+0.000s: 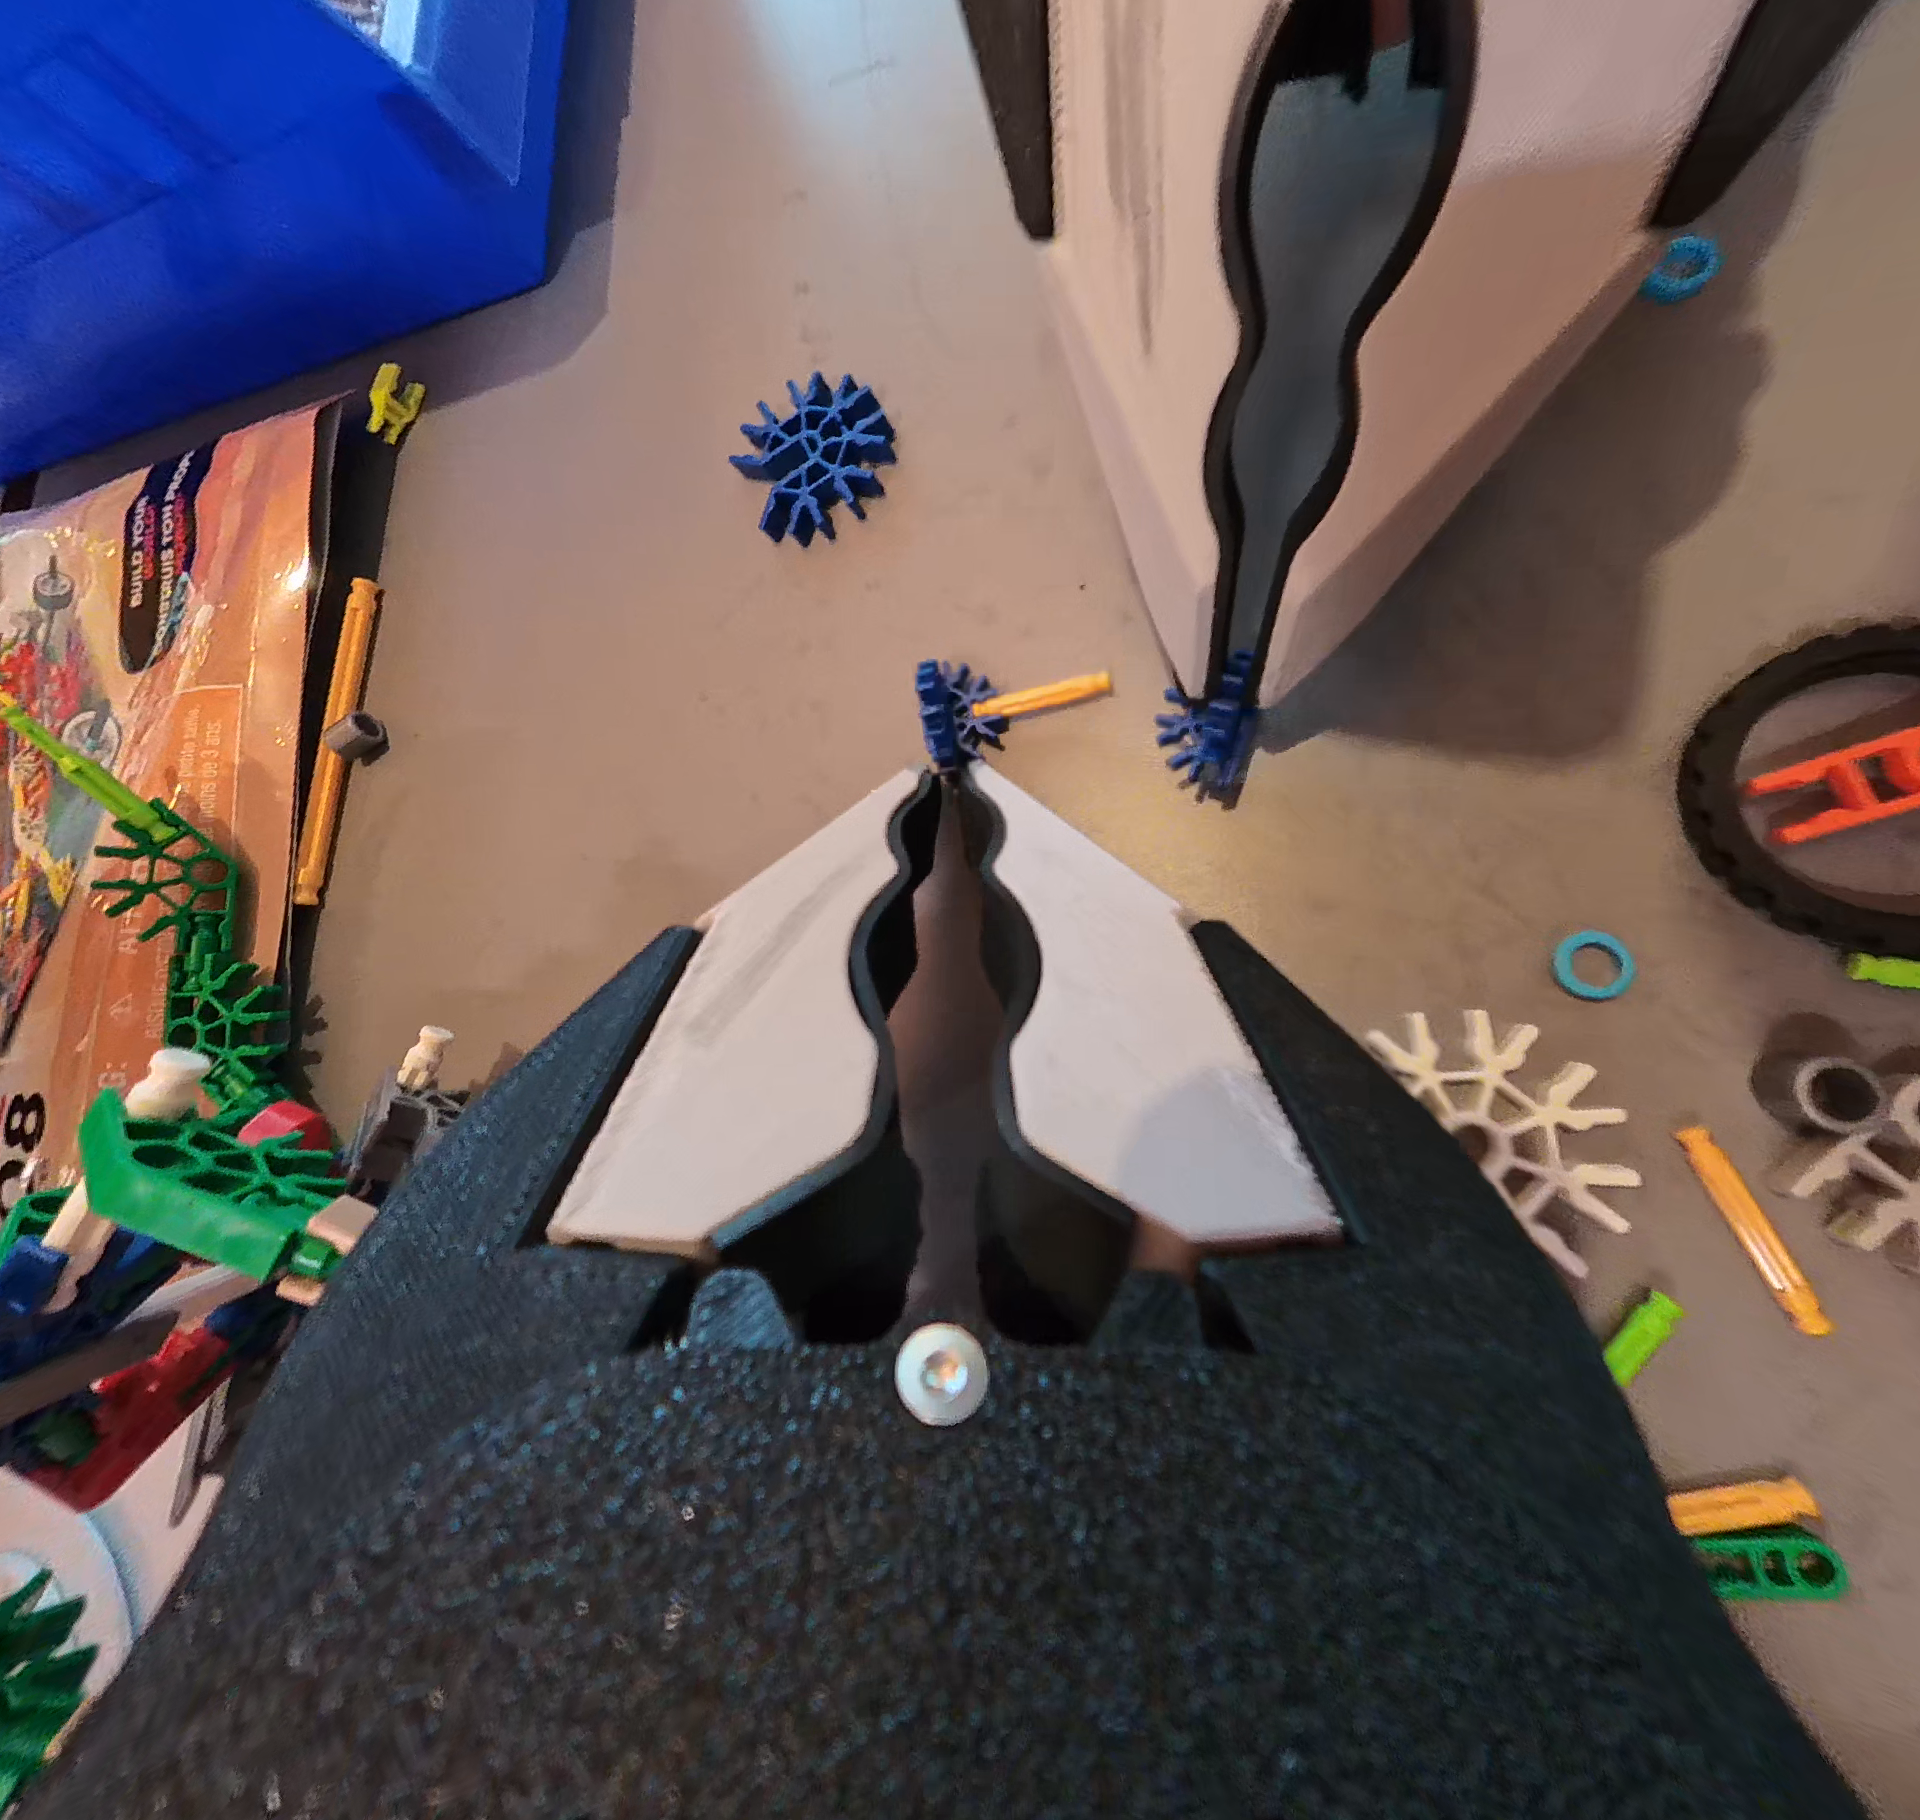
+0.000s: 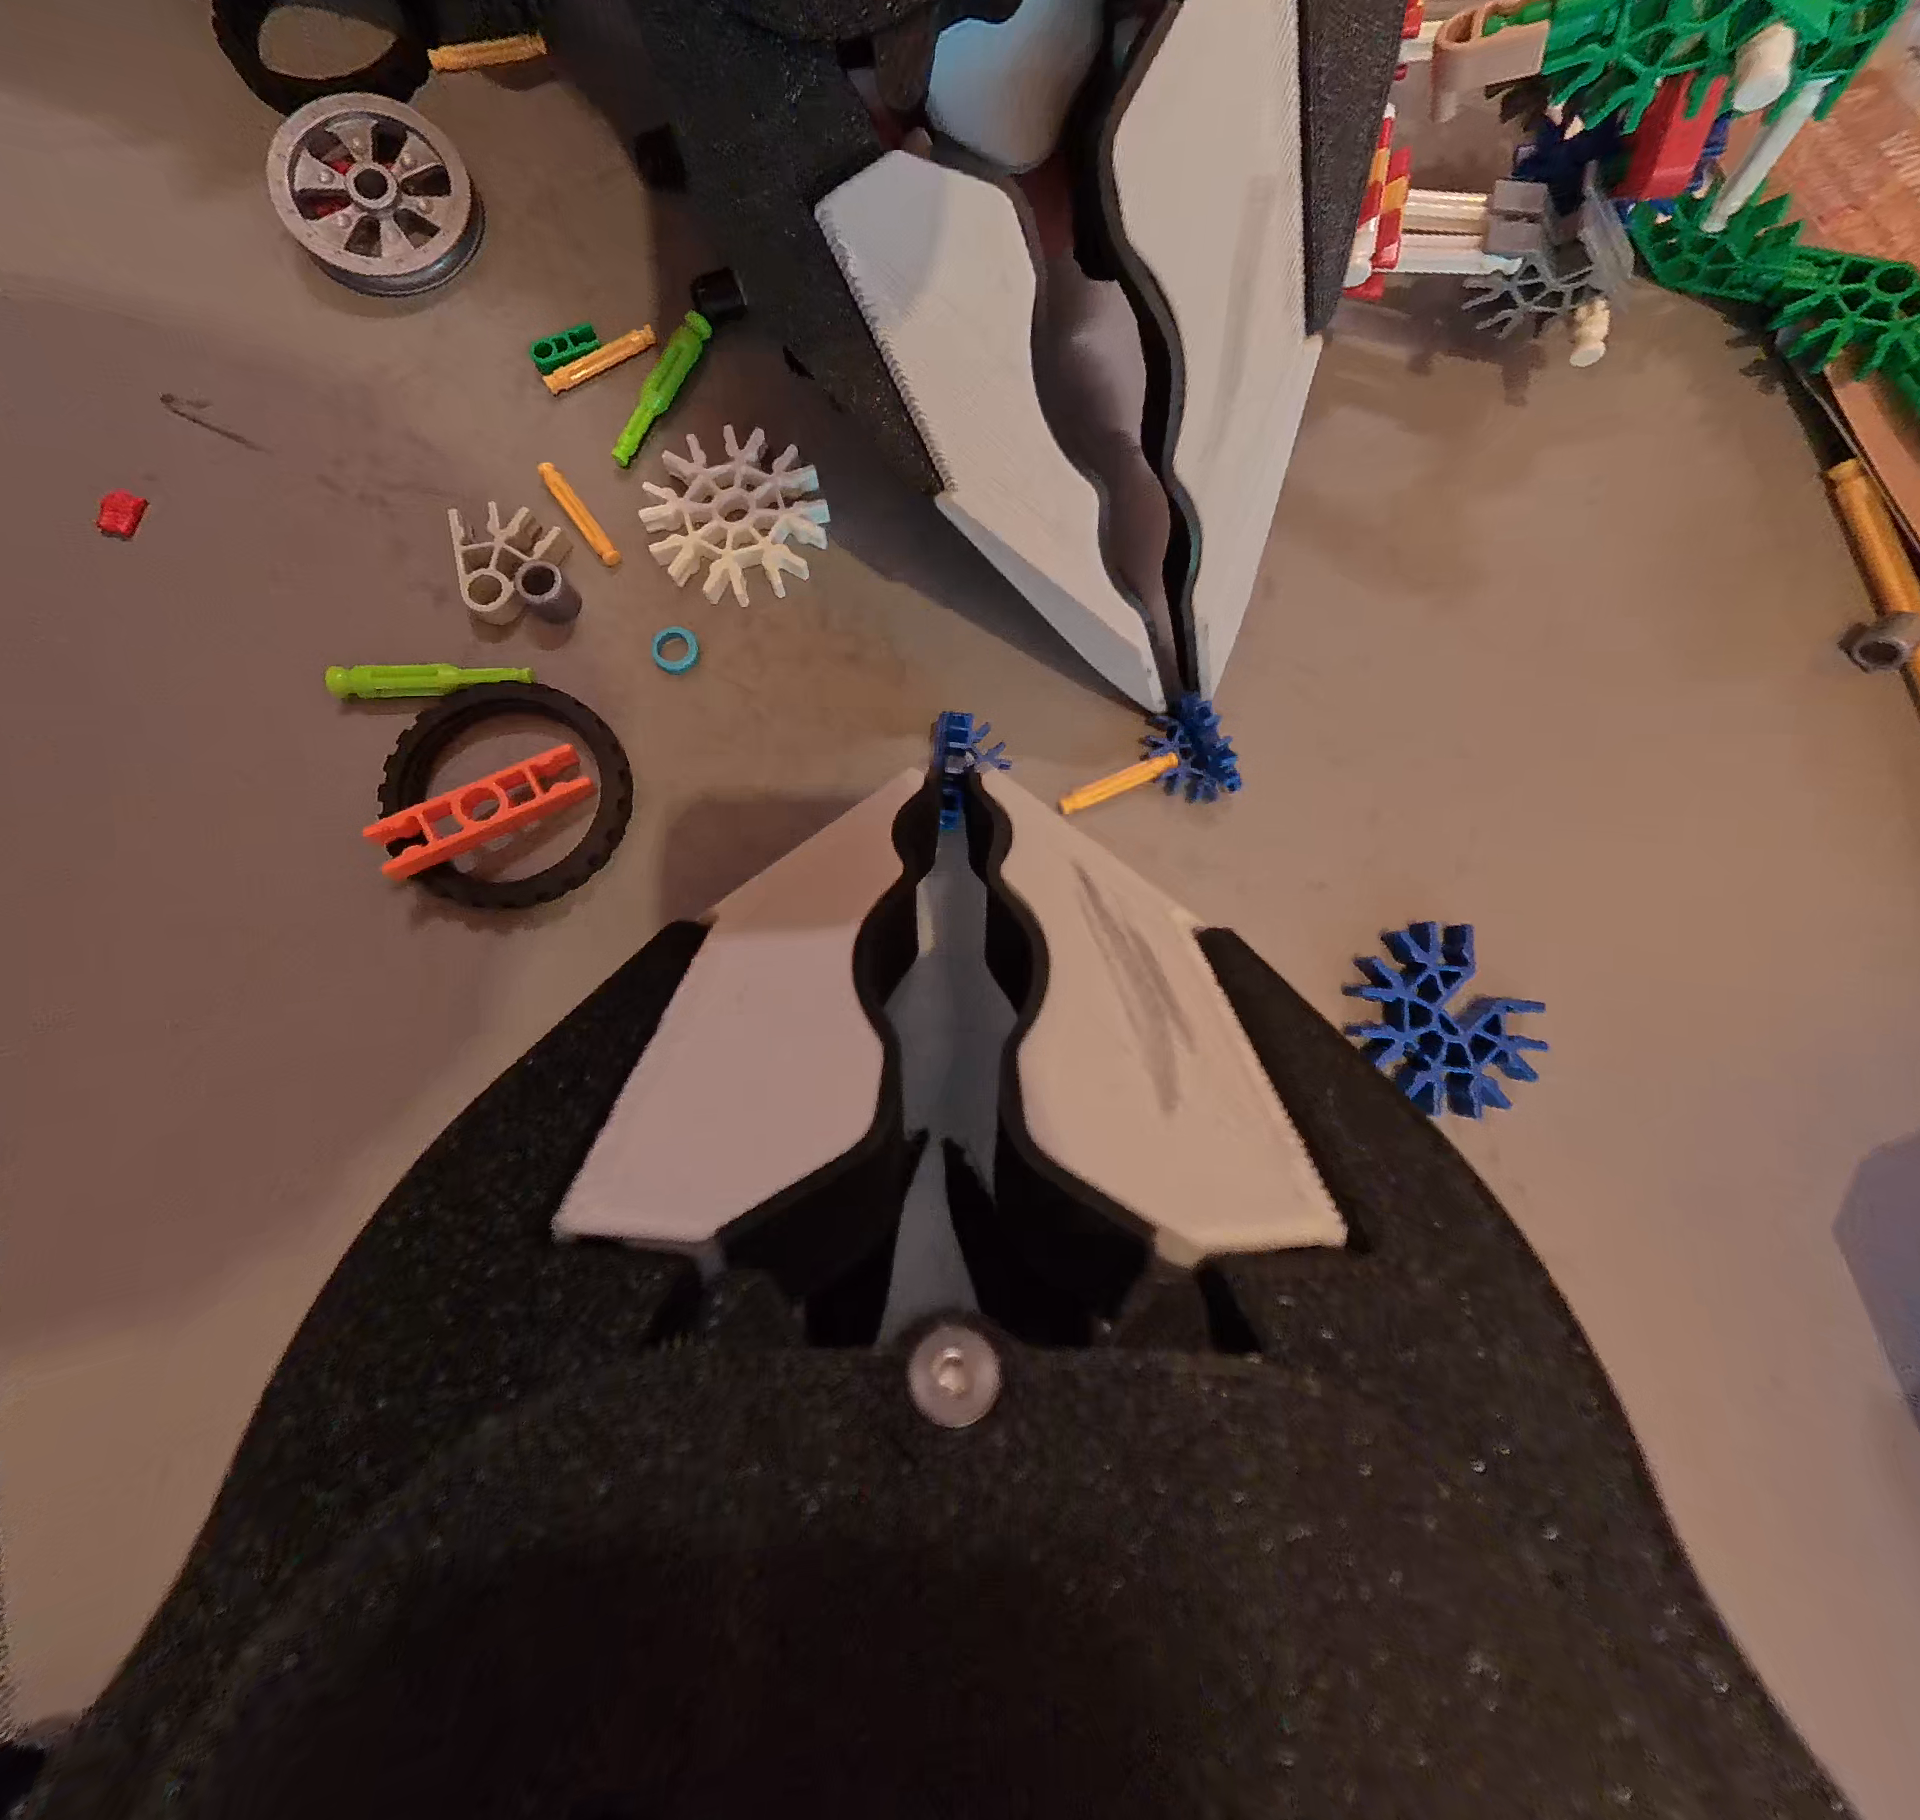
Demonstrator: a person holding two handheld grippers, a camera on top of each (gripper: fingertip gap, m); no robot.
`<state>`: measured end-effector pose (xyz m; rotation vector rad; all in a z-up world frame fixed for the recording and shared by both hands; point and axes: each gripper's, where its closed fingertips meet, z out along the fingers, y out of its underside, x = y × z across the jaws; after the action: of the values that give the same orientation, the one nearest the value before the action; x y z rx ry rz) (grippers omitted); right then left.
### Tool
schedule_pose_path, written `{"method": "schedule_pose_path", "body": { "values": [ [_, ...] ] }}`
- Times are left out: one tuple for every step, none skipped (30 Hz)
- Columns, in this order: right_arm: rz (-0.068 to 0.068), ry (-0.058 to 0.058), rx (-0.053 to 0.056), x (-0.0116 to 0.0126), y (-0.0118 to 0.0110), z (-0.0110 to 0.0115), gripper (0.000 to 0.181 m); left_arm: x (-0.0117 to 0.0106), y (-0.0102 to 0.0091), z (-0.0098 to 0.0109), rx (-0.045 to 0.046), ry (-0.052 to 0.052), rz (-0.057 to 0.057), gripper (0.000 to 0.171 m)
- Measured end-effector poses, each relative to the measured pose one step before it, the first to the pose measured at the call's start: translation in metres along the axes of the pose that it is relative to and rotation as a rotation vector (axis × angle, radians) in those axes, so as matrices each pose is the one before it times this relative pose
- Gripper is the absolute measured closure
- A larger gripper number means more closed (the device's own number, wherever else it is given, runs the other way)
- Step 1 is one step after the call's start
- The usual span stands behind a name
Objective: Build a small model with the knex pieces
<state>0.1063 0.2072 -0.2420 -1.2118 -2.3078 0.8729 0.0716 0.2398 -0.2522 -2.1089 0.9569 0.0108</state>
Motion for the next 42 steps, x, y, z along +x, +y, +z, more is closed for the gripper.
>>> {"method": "schedule_pose_path", "body": {
  "values": [
    [-0.0018, 0.0013, 0.0033, 0.00027, -0.00019, -0.00098, 0.178, -0.00097, 0.00074, -0.00060, -0.00034, 0.0006, -0.0066, 0.170],
    [-0.0016, 0.0028, 0.0013, 0.00052, 0.00014, -0.00062, 0.178, -0.00150, 0.00074, -0.00065, 0.00018, -0.0014, -0.0076, 0.170],
    [-0.0033, 0.0080, -0.0017, 0.00128, 0.00038, -0.00041, 0.178, -0.00205, 0.00083, -0.00051, -0.00108, -0.0052, -0.0078, 0.170],
    [-0.0046, 0.0064, -0.0024, 0.00090, 0.00066, -0.00023, 0.178, -0.00100, 0.00003, -0.00045, 0.00399, 0.0009, -0.0079, 0.167],
    [-0.0050, 0.0021, -0.0015, 0.00030, 0.00042, -0.00007, 0.178, -0.00034, -0.00094, -0.00038, 0.00924, 0.0025, -0.0074, 0.165],
    [-0.0050, 0.0079, -0.0018, 0.00116, 0.00041, -0.00004, 0.178, -0.00079, -0.00158, -0.00028, 0.01056, -0.0019, -0.0054, 0.162],
    [-0.0042, 0.0116, -0.0021, 0.00178, 0.00028, 0.00011, 0.178, 0.00027, -0.00102, 0.00005, 0.00494, 0.0027, -0.0024, 0.161],
    [-0.0078, 0.0092, -0.0028, 0.00112, 0.00030, 0.00033, 0.178, 0.00092, -0.00084, 0.00028, 0.00327, 0.0039, 0.0015, 0.160],
    [-0.0123, 0.0081, -0.0045, 0.00052, 0.00047, 0.00068, 0.178, 0.00075, -0.00044, 0.00069, 0.00059, 0.0015, 0.0035, 0.160],
    [-0.0092, 0.0071, -0.0069, 0.00060, 0.00084, 0.00080, 0.178, 0.00052, 0.00017, 0.00079, -0.00326, -0.0003, 0.0037, 0.161],
    [-0.0053, 0.0062, -0.0068, 0.00074, 0.00105, 0.00069, 0.178, 0.00015, -0.00053, 0.00032, 0.00048, -0.0008, 0.0027, 0.161],
    [-0.0060, 0.0036, -0.0010, 0.00040, 0.00014, 0.00023, 0.178, 0.00064, -0.00040, 0.00010, 0.00151, 0.0038, 0.0001, 0.162],
    [-0.0060, -0.0023, 0.0047, -0.00083, -0.00097, -0.00012, 0.178, 0.00051, 0.00008, 0.00037, -0.00136, 0.0027, 0.0017, 0.163],
    [-0.0052, -0.0036, 0.0038, -0.00109, -0.00096, -0.00009, 0.178, 0.00029, 0.00006, 0.00028, -0.00107, 0.0003, 0.0029, 0.164],
    [-0.0045, -0.0028, 0.0008, -0.00082, -0.00022, 0.00014, 0.178, 0.00025, -0.00007, 0.00009, -0.00003, 0.0006, 0.0021, 0.166],
    [-0.0025, -0.0033, -0.0032, -0.00071, 0.00067, 0.00070, 0.178, 0.00004, 0.00011, 0.00020, -0.00091, -0.0002, 0.0010, 0.166],
    [-0.0011, 0.0014, -0.0029, 0.00005, 0.00050, 0.00075, 0.178, 0.00002, -0.00008, 0.00014, 0.00003, 0.0007, -0.0008, 0.166],
    [0.0009, 0.0040, -0.0010, 0.00057, -0.00002, 0.00022, 0.178, 0.00007, -0.00013, -0.00004, 0.00084, 0.0013, 0.0002, 0.167],
    [0.0017, 0.0007, 0.0007, 0.00030, -0.00006, -0.00005, 0.178, 0.00037, -0.00010, -0.00005, 0.00083, 0.0018, 0.0011, 0.170],
    [-0.0002, -0.0015, 0.0018, -0.00015, -0.00018, -0.00033, 0.178, -0.00001, -0.00007, -0.00011, 0.00074, 0.0005, 0.0006, 0.171],
    [-0.0015, -0.0010, 0.0025, -0.00037, -0.00043, -0.00023, 0.177, 0.00033, -0.00002, -0.00004, 0.00041, 0.0022, 0.0007, 0.171],
    [-0.0004, -0.0010, 0.0028, -0.00020, -0.00055, -0.00036, 0.177, 0.00019, 0.00002, -0.00011, 0.00087, 0.0014, 0.0008, 0.171],
    [0.0009, -0.0010, 0.0012, -0.00014, -0.00016, -0.00045, 0.174, 0.00010, -0.00020, -0.00016, 0.00156, 0.0015, -0.0005, 0.171],
    [0.0014, 0.0019, 0.0007, 0.00043, 0.00005, -0.00071, 0.171, 0.00019, 0.00001, -0.00011, 0.00033, 0.0022, -0.0008, 0.171],
    [0.0036, 0.0042, 0.0038, 0.00110, -0.00029, -0.00102, 0.171, 0.00027, 0.00009, -0.00015, 0.00080, 0.0022, 0.0002, 0.171],
    [0.0056, 0.0035, 0.0061, 0.00117, -0.00074, -0.00123, 0.171, 0.00004, -0.00015, -0.00003, 0.00100, 0.0008, -0.0005, 0.171],
    [0.0073, 0.0047, 0.0044, 0.00156, -0.00017, -0.00118, 0.171, 0.00019, 0.00010, -0.00010, -0.00004, 0.0014, 0.0000, 0.171],
    [0.0108, 0.0100, -0.0002, 0.00279, 0.00067, -0.00113, 0.170, 0.00013, 0.00008, -0.00009, 0.00017, 0.0013, 0.0007, 0.171],
    [0.0142, 0.0130, -0.0015, 0.00355, 0.00130, -0.00124, 0.169, -0.00013, -0.00004, -0.00009, 0.00019, -0.0005, -0.0004, 0.171],
    [0.0159, 0.0091, 0.0031, 0.00307, 0.00042, -0.00149, 0.169, -0.00022, -0.00005, -0.00003, 0.00004, -0.0008, -0.0009, 0.171],
    [0.0176, 0.0040, 0.0072, 0.00218, -0.00049, -0.00122, 0.168, -0.00001, -0.00012, -0.00005, 0.00078, 0.0002, -0.0009, 0.171],
    [0.0168, 0.0054, 0.0055, 0.00235, -0.00054, -0.00084, 0.166, -0.00012, -0.00009, -0.00006, 0.00099, -0.0003, -0.0013, 0.171],
    [0.0154, 0.0096, 0.0018, 0.00286, 0.00013, -0.00019, 0.165, -0.00039, 0.00021, 0.00003, -0.00103, -0.0012, -0.0027, 0.171],
    [0.0173, 0.0089, -0.0018, 0.00271, 0.00091, 0.00042, 0.165, -0.00037, -0.00022, 0.00004, 0.00101, -0.0009, -0.0032, 0.170],
    [0.0204, 0.0076, -0.0054, 0.00254, 0.00137, 0.00065, 0.165, -0.00038, -0.00043, -0.00016, 0.00248, -0.0012, -0.0036, 0.167],
    [0.0230, 0.0022, -0.0064, 0.00192, 0.00164, 0.00088, 0.164, -0.00038, -0.00067, -0.00019, 0.00443, -0.0009, -0.0036, 0.164],
    [0.0223, -0.0085, -0.0068, 0.00016, 0.00175, 0.00106, 0.161, -0.00018, -0.00068, -0.00024, 0.00410, 0.0008, -0.0054, 0.161],
    [0.0164, -0.0060, -0.0117, 0.00030, 0.00264, 0.00163, 0.161, -0.00015, -0.00068, 0.00001, 0.00291, 0.0011, -0.0054, 0.160],
    [0.0109, 0.0051, -0.0131, 0.00186, 0.00255, 0.00172, 0.161, -0.00019, -0.00044, 0.00032, 0.00109, -0.0011, -0.0023, 0.159],
    [0.0106, -0.0005, -0.0075, 0.00077, 0.00145, 0.00127, 0.161, 0.00009, 0.00032, 0.00067, -0.00433, -0.0008, 0.0010, 0.159],
    [0.0091, -0.0097, -0.0019, -0.00092, 0.00037, 0.00091, 0.161, 0.00044, 0.00081, 0.00084, -0.00836, -0.0007, 0.0039, 0.159],
    [0.0041, -0.0118, -0.0013, -0.00171, 0.00017, 0.00086, 0.161, 0.00012, 0.00052, 0.00077, -0.00652, -0.0020, 0.0032, 0.159]
  ]
}}
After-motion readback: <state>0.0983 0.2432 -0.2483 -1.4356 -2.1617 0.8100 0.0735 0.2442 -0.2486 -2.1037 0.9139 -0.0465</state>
